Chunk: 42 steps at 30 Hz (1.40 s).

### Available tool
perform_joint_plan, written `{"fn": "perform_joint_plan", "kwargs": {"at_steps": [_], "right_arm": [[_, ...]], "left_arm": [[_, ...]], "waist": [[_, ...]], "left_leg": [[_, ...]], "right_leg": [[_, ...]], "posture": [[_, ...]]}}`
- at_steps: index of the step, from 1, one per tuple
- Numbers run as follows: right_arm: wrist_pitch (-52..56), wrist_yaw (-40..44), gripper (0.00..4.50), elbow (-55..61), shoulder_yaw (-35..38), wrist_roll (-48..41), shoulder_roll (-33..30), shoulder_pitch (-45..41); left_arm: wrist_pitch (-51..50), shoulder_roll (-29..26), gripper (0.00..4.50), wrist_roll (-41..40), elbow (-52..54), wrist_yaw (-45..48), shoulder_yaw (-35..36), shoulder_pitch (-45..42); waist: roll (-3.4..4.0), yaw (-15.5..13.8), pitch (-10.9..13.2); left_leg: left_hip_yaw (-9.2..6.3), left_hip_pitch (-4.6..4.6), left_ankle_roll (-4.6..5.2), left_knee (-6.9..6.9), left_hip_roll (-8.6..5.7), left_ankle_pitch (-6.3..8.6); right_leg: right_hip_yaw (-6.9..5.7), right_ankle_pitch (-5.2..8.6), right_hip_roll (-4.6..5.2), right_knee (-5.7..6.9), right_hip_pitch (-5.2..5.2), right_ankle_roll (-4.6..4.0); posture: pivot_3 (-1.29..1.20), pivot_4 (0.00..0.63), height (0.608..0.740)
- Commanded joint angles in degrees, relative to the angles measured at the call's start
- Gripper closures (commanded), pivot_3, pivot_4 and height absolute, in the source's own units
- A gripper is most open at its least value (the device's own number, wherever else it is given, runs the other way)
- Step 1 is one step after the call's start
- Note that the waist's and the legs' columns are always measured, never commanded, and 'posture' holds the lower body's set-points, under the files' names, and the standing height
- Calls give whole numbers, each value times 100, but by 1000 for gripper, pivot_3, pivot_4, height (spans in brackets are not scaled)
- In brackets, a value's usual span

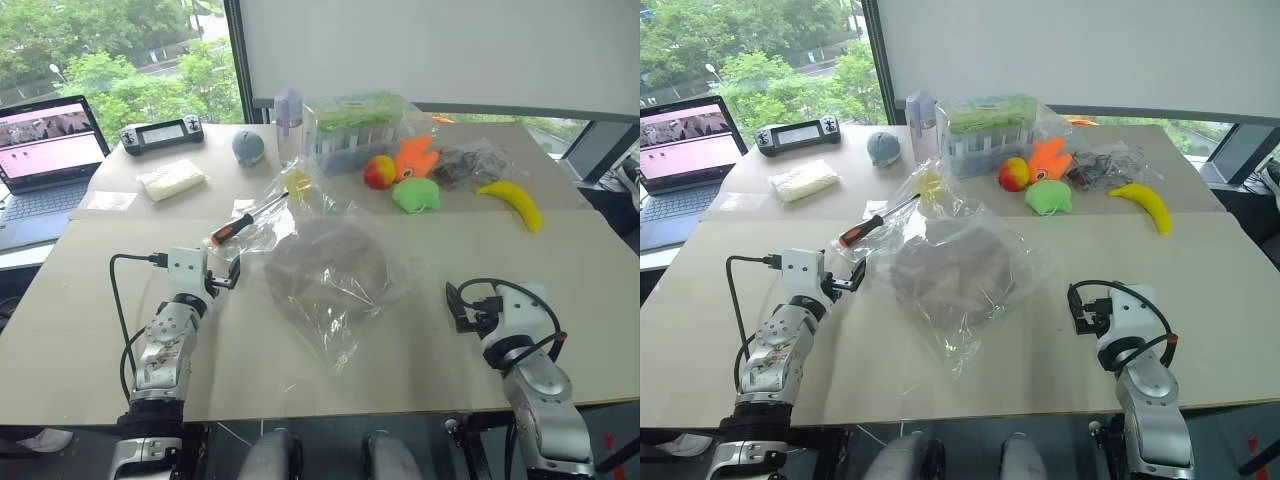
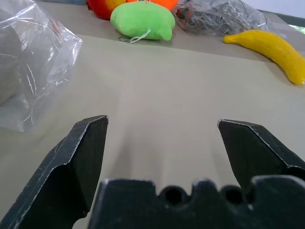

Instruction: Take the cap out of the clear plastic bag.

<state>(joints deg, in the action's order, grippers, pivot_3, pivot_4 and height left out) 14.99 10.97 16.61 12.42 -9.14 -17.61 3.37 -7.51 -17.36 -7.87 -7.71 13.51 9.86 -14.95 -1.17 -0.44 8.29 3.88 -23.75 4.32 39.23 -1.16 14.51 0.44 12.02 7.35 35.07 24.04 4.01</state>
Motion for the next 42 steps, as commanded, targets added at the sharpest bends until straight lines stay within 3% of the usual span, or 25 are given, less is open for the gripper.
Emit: {"fn": "perform_joint_plan", "kwargs": {"at_steps": [1, 4, 7, 14, 21, 30, 38, 41, 42], "right_arm": [[231, 216, 122, 240, 293, -312, -304, -301], [1221, 1203, 122, 869, 224, -1106, -1163, -728], [1725, 1502, 122, 1240, 170, -1455, -1626, -976], [2705, 1690, 122, 1974, 240, -2206, -2132, -1541], [3576, 1487, 122, 2645, -25, -3203, -2034, -2303], [3864, 1180, 122, 2688, -301, -3246, -2089, -2750], [3862, 989, 122, 2817, -189, -3175, -2216, -2477], [3838, 922, 122, 2815, -178, -3146, -2224, -2421], [3832, 909, 40, 2811, -184, -3142, -2227, -2416]], "left_arm": [[-65, -189, 19, -294, 72, 156, 242, -460], [-716, -568, 19, -1122, 263, 1193, 249, -1340], [-1104, -908, 19, -1432, 265, 2092, -24, -1638], [-1413, -1387, 19, -1056, -752, 3044, -702, -2638], [-1020, -981, 19, -277, -2455, 2782, -1225, -3707], [223, -854, 19, 530, -5553, 2479, -1301, -5014], [538, -937, 19, 903, -6334, 2484, -1299, -5284], [436, -1001, 19, 1032, -6473, 2476, -1306, -5253], [372, -1007, 268, 1054, -6505, 2499, -1300, -5238]], "waist": [[0, 0, 0], [-9, -6, 22], [-6, -7, 13], [-6, -4, 13], [-17, -27, 19], [-23, -12, 22], [-24, -26, 23], [-25, -20, 23], [-25, -19, 23]], "left_leg": [[0, 0, 0, 0, 0, 0], [1, -23, 4, 7, -2, -13], [-7, -22, 5, 8, 2, -25], [-2, -10, 8, -11, -1, -22], [-5, -16, 11, -5, -1, -21], [-12, -58, 20, 10, -2, -16], [-26, -102, -1, 50, -1, -28], [-22, -102, 32, 60, -4, -8], [-22, -102, 39, 62, -4, -4]], "right_leg": [[0, 0, 0, 0, 0, 0], [-4, -5, 2, 2, 16, -7], [-20, -15, 1, -1, 9, -12], [-21, -12, -13, -8, 0, -11], [-21, -10, -13, -9, -4, -7], [-47, -12, -16, -3, 12, -2], [-122, -10, -1, -7, 18, 1], [-124, -13, 8, -7, 15, 8], [-124, -13, 8, -7, 14, 8]], "posture": [[0, 150, 740], [0, 150, 740], [0, 150, 740], [0, 150, 740], [0, 150, 740], [0, 150, 740], [0, 150, 740], [0, 150, 740], [0, 150, 740]]}}
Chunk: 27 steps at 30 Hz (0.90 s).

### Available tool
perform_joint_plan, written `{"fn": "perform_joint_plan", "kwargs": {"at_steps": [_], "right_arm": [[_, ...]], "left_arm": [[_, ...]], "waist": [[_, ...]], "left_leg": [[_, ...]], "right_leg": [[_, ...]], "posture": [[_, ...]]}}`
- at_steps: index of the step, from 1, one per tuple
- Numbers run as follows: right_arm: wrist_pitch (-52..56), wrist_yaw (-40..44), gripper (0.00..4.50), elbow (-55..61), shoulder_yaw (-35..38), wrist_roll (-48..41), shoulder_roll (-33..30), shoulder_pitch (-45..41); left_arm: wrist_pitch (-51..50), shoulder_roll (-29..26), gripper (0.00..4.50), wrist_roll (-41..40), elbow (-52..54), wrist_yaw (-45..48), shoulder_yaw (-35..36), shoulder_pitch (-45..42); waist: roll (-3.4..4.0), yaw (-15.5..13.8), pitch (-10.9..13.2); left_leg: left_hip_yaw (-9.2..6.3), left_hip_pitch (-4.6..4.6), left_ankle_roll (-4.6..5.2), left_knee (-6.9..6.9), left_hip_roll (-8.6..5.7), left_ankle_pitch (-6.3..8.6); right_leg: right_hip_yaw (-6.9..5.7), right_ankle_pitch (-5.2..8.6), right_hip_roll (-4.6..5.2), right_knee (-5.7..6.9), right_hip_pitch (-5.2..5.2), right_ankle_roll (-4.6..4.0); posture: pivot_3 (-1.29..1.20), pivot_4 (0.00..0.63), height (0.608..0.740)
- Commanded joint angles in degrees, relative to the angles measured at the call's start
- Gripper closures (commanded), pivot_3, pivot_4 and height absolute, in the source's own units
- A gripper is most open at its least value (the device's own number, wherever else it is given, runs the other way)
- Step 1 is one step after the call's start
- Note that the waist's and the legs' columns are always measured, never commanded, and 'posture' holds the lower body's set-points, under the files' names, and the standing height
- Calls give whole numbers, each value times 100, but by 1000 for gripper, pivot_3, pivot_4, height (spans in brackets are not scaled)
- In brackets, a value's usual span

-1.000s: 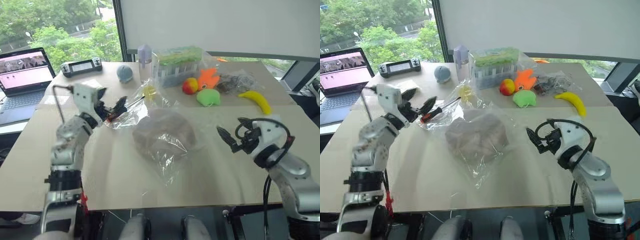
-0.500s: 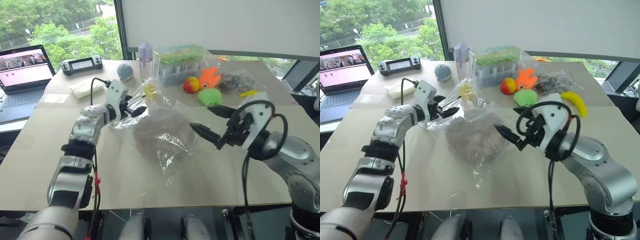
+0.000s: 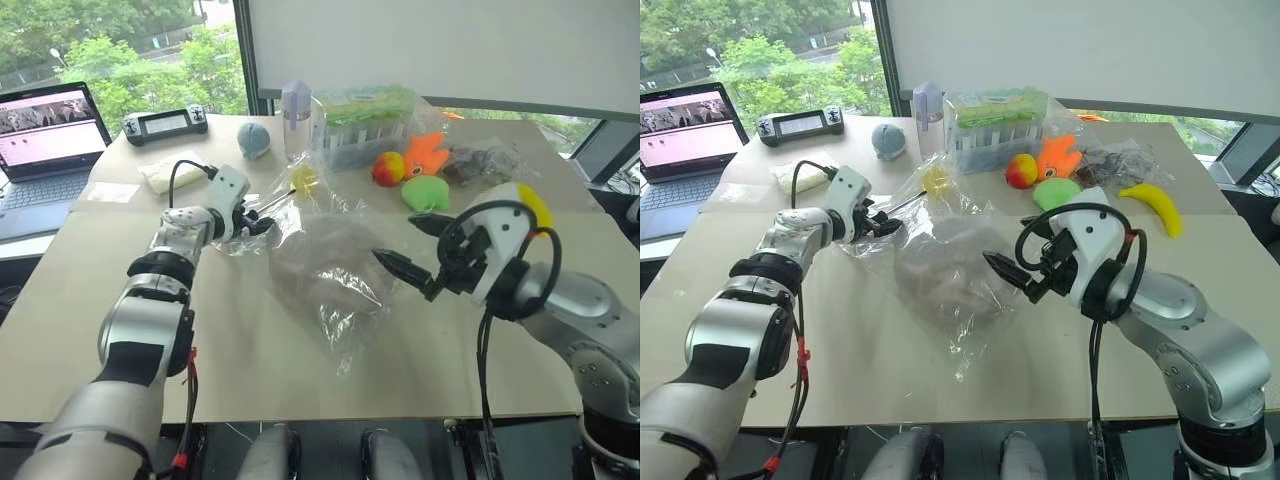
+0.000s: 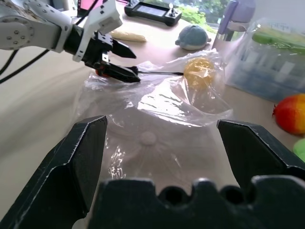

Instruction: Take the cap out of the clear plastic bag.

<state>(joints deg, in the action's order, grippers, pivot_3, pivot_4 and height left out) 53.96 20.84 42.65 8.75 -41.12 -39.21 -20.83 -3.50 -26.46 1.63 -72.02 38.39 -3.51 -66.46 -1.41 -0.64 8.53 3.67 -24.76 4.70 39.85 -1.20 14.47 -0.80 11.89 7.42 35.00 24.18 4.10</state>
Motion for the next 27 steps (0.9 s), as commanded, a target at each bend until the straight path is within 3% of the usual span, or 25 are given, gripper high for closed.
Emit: {"fn": "perform_joint_plan", "kwargs": {"at_steps": [1, 2, 9, 11, 15, 21, 27], "right_arm": [[-73, -86, 0, 208, 174, 61, -71, 9], [-80, -91, 0, 205, 166, 67, -75, 10], [-68, -93, 0, 120, 132, 159, -168, 18], [-53, -96, 0, 138, 168, 149, -163, 33], [-78, -62, 0, 104, 156, 204, -194, 67], [-183, 29, 0, -15, 37, 366, -181, 91], [-203, 81, 0, -106, -108, 486, -104, -7]], "left_arm": [[-119, -93, 545, 94, -100, 77, 72, -78], [-211, -89, 713, 79, -121, 157, 100, -69], [-1130, -80, 3185, -143, -177, 273, 444, 31], [-1219, -69, 3619, -129, -130, 227, 499, 93], [-1237, -41, 3620, -237, -56, -29, 716, 86], [108, -244, 3620, -889, 102, -2245, 1909, -363], [107, -530, 3620, -1185, -84, -3707, 2514, -327]], "waist": [[0, 1, 0], [0, 2, 0], [0, 1, 0], [0, 1, 0], [0, 2, 0], [-23, 11, 13], [-24, 16, 14]], "left_leg": [[0, 0, 2, 0, 0, 1], [0, 0, 2, 0, 1, 1], [-1, 1, 1, 4, 0, 1], [-1, 3, 1, 4, 1, 1], [-1, 5, 1, 5, 1, 0], [-6, 2, -5, 5, 6, -3], [-4, 6, -45, 1, 0, -25]], "right_leg": [[0, 0, 0, 1, 0, 0], [-1, 0, 0, 2, 1, 0], [-2, 0, 0, 6, -1, 1], [-2, 0, 0, 8, -1, 1], [-1, 0, 0, 9, -3, 1], [0, -2, 1, 13, 5, -1], [3, -3, 4, 14, 6, 0]], "posture": [[0, 150, 740], [0, 150, 740], [0, 150, 740], [0, 150, 740], [0, 150, 740], [0, 150, 740], [0, 150, 740]]}}
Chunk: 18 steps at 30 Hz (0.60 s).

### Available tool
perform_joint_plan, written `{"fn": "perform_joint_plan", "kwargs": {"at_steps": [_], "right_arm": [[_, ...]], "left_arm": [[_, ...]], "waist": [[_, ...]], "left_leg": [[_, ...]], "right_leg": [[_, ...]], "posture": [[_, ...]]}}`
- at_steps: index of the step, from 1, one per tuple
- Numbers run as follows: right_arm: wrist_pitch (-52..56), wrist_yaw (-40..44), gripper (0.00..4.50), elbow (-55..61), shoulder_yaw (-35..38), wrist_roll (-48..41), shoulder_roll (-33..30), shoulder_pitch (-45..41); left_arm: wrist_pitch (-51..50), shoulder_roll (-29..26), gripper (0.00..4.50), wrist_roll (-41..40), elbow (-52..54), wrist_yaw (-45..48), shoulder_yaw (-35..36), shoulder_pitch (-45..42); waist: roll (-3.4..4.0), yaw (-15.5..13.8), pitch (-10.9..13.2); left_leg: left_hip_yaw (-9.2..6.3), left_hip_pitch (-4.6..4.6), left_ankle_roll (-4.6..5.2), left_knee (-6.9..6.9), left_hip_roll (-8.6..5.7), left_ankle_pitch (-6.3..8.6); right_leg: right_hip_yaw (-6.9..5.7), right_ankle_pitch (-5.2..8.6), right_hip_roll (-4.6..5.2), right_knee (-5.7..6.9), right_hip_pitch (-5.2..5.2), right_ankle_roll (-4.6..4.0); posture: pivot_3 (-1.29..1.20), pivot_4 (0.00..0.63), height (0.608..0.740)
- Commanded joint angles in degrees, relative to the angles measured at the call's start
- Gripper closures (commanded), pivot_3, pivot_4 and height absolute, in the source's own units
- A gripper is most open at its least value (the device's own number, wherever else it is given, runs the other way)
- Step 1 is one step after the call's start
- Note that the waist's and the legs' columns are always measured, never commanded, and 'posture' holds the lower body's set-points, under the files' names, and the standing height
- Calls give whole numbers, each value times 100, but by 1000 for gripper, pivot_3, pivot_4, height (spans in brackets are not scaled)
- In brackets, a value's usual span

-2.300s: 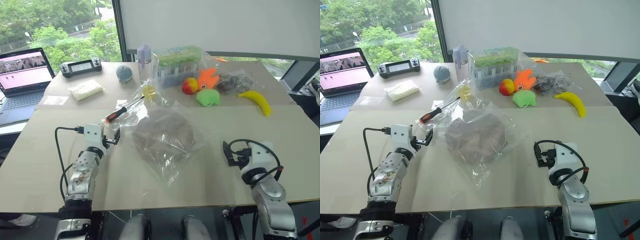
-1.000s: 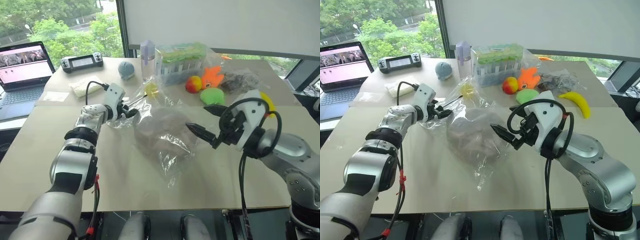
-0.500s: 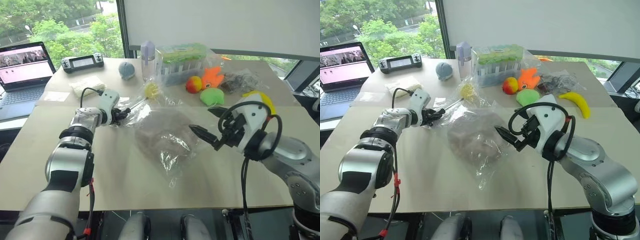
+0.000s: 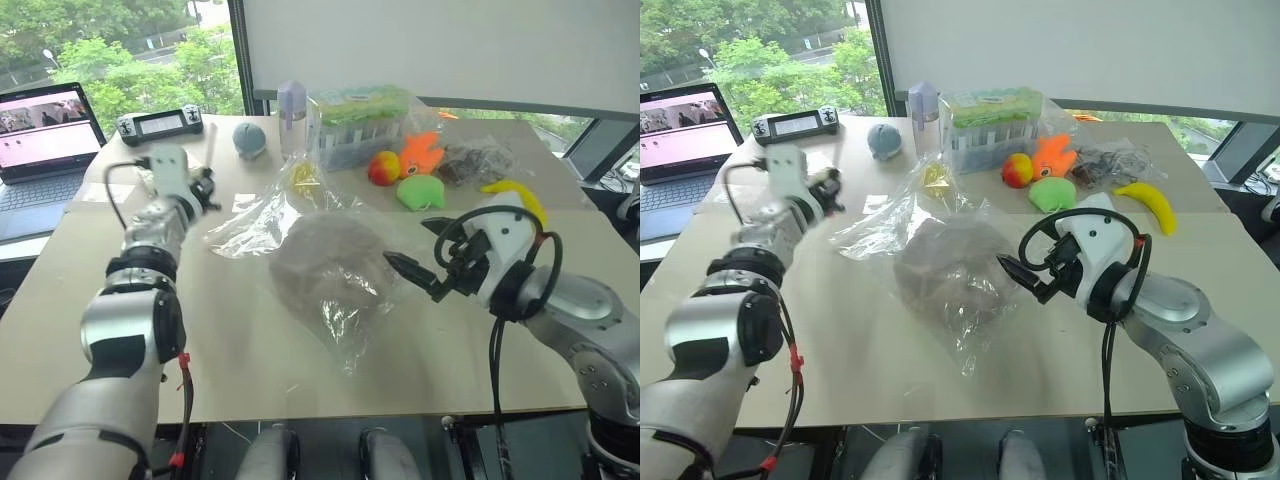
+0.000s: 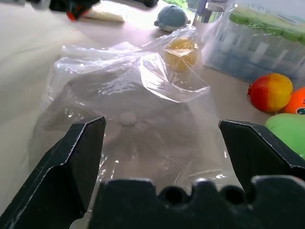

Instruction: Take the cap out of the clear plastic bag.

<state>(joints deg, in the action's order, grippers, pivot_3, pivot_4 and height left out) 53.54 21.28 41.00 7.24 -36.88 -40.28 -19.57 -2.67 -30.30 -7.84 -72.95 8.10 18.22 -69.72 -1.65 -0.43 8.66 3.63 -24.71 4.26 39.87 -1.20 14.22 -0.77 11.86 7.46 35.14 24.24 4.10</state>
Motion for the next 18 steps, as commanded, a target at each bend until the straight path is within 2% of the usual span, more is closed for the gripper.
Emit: {"fn": "perform_joint_plan", "kwargs": {"at_steps": [1, 12, 14, 18], "right_arm": [[-135, 30, 0, 47, 43, 58, 7, -149], [-18, -26, 0, -43, 113, 103, -58, -242], [4, -24, 0, -36, 124, 113, -78, -255], [62, -23, 0, 4, 158, 96, -128, -243]], "left_arm": [[37, -198, 3620, -221, 4, -805, 364, 41], [-500, -307, 3620, -120, -186, -1270, 365, 605], [-499, -329, 2634, -161, -200, -1401, 431, 682], [-406, -345, 1377, -99, -176, -1496, 411, 692]], "waist": [[0, -9, 0], [-2, -20, 0], [-2, -16, 0], [-2, -21, -1]], "left_leg": [[-1, -1, -2, 0, 0, -1], [-1, -1, -8, 1, -3, -5], [-1, -1, -9, 0, -3, -5], [0, -1, -9, 1, -3, -5]], "right_leg": [[-1, 0, 0, 1, 1, 0], [-11, -1, 0, 1, -3, 2], [-11, -1, 0, 2, -2, 2], [-10, -1, 0, 2, -3, 2]], "posture": [[0, 150, 740], [0, 150, 740], [0, 150, 740], [0, 150, 740]]}}
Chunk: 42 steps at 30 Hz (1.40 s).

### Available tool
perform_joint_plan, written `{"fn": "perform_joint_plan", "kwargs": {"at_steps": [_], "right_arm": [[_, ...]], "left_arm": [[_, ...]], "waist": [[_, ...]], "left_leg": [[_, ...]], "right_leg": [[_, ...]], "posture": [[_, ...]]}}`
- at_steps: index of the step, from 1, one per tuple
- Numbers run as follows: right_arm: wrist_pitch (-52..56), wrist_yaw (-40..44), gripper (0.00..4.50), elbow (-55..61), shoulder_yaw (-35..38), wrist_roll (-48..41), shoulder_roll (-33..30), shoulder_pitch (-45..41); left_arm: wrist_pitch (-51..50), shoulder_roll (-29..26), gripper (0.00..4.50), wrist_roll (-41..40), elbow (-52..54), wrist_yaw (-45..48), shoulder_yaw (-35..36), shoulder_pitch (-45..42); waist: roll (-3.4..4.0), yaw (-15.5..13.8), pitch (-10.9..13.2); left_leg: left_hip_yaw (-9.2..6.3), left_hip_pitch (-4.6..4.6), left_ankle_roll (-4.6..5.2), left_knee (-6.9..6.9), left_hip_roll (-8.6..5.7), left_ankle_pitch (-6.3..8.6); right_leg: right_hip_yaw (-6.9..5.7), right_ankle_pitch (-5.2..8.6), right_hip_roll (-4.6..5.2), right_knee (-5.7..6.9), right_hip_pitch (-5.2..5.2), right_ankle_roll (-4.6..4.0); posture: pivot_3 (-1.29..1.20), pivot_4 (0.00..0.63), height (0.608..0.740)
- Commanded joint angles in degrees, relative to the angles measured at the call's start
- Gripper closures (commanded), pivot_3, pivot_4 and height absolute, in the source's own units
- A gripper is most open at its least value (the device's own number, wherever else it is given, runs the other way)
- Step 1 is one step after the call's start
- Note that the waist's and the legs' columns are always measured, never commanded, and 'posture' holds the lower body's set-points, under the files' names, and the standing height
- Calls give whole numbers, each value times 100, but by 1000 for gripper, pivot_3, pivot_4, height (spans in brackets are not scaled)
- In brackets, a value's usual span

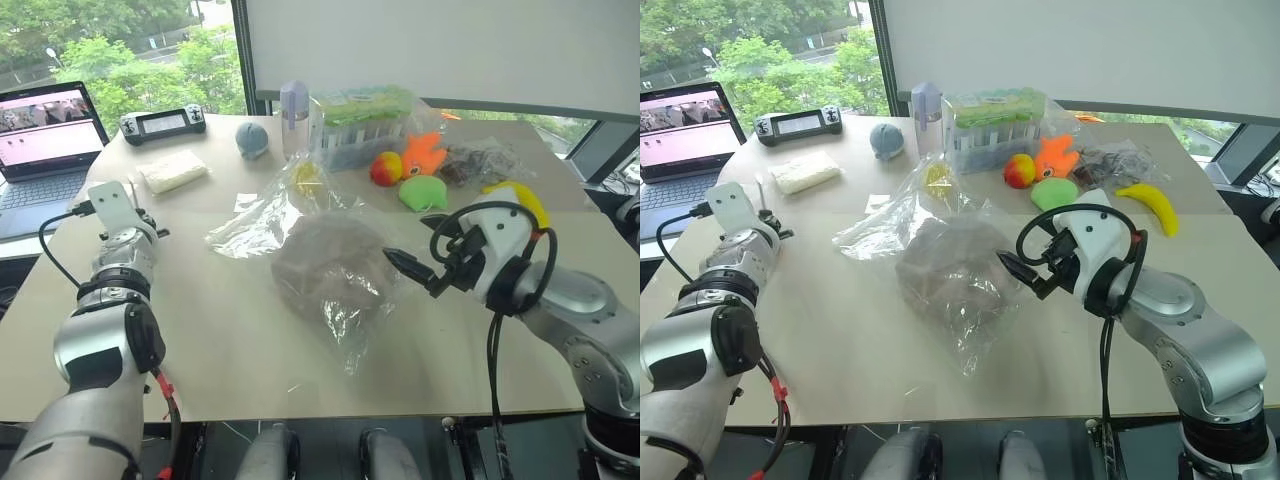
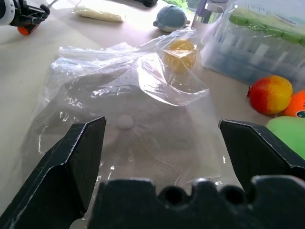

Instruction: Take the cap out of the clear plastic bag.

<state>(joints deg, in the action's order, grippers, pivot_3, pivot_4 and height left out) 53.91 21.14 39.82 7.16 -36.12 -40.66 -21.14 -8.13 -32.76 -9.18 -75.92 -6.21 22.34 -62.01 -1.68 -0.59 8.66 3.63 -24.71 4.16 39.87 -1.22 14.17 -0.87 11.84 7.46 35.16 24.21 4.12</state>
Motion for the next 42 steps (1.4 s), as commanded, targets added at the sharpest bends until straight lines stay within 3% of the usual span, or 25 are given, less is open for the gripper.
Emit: {"fn": "perform_joint_plan", "kwargs": {"at_steps": [1, 4, 7, 12, 15, 18, 22, 26, 30, 33, 38, 42], "right_arm": [[34, -7, 0, 127, 174, 20, -102, -82], [52, -4, 0, 136, 214, -2, -117, -52], [71, 10, 0, 166, 262, -49, -117, -12], [153, -18, 0, 166, 373, -240, -14, -38], [260, -64, 0, 179, 498, -457, 115, -14], [560, -205, 0, 258, 794, -1204, 488, 184], [760, -254, 0, 620, 1160, -2189, 544, 751], [805, -898, 0, 444, 1626, -3252, 765, 1568], [834, -1422, 0, 138, 1607, -3887, 963, 2598], [716, -1677, 0, -232, 1289, -3595, 1126, 2757], [107, -2032, 0, -1229, 841, -3633, 2323, 1892], [-218, -1958, 0, -2202, 1136, -4330, 3000, 1465]], "left_arm": [[172, -89, 952, 45, 132, -75, -9, -92], [526, -100, 58, 64, 236, -343, 9, -148], [1430, 5, 58, 295, 592, 76, -321, -433], [2007, 620, 58, 170, 1068, 2552, -824, -678], [1728, 844, 58, 191, 1588, 4552, -1435, -286], [1243, 787, 58, -131, 2805, 6414, -1958, 461], [151, 509, 58, -594, 3877, 7365, -2047, 845], [-684, -199, 58, -742, 4954, 8662, -2494, 1266], [-1106, -902, 58, -881, 5634, 9525, -2711, 1491], [-1261, -1143, 58, -933, 5867, 9783, -2759, 1519], [-1689, -1144, 58, -1052, 6280, 9531, -2713, 1524], [-1955, -1116, 58, -1246, 6517, 9350, -2568, 1632]], "waist": [[0, -8, 0], [-1, -9, 0], [-6, -13, 1], [-12, -138, 0], [-9, -104, -2], [-6, 46, -4], [-8, 178, -1], [-6, 151, -3], [4, 90, -9], [4, 92, -8], [5, 135, -8], [7, 140, -8]], "left_leg": [[0, 0, 0, 0, 0, 0], [0, 0, -1, 0, 0, 0], [0, 0, -2, 0, 1, 0], [0, -3, -2, 4, -6, 0], [14, 1, 0, 3, -9, 1], [20, 9, 0, -2, -4, 0], [21, 0, 2, -5, 10, 1], [14, 12, 52, -1, 14, 31], [12, 46, 63, -6, 16, 38], [11, 42, 62, -4, 15, 38], [12, 53, 52, 9, 19, 24], [6, 56, 40, -2, 24, 14]], "right_leg": [[0, 0, 0, 0, -1, 0], [-1, 0, 0, 0, -1, 0], [0, -1, 0, 0, 1, -1], [-12, -4, 7, -6, -9, 1], [-9, -4, 7, -8, -11, 2], [-4, -4, 4, -7, -9, 2], [6, -4, -3, -5, 9, 1], [11, -4, -2, -4, -7, 1], [13, -3, 2, -6, -38, 0], [14, -2, 2, -6, -34, -2], [29, -11, -3, -8, -27, -16], [30, -12, -14, 10, -14, -25]], "posture": [[0, 150, 740], [0, 150, 740], [0, 150, 740], [0, 150, 740], [0, 150, 740], [0, 150, 740], [0, 150, 740], [0, 150, 740], [0, 150, 740], [0, 150, 740], [0, 150, 740], [0, 150, 740]]}}
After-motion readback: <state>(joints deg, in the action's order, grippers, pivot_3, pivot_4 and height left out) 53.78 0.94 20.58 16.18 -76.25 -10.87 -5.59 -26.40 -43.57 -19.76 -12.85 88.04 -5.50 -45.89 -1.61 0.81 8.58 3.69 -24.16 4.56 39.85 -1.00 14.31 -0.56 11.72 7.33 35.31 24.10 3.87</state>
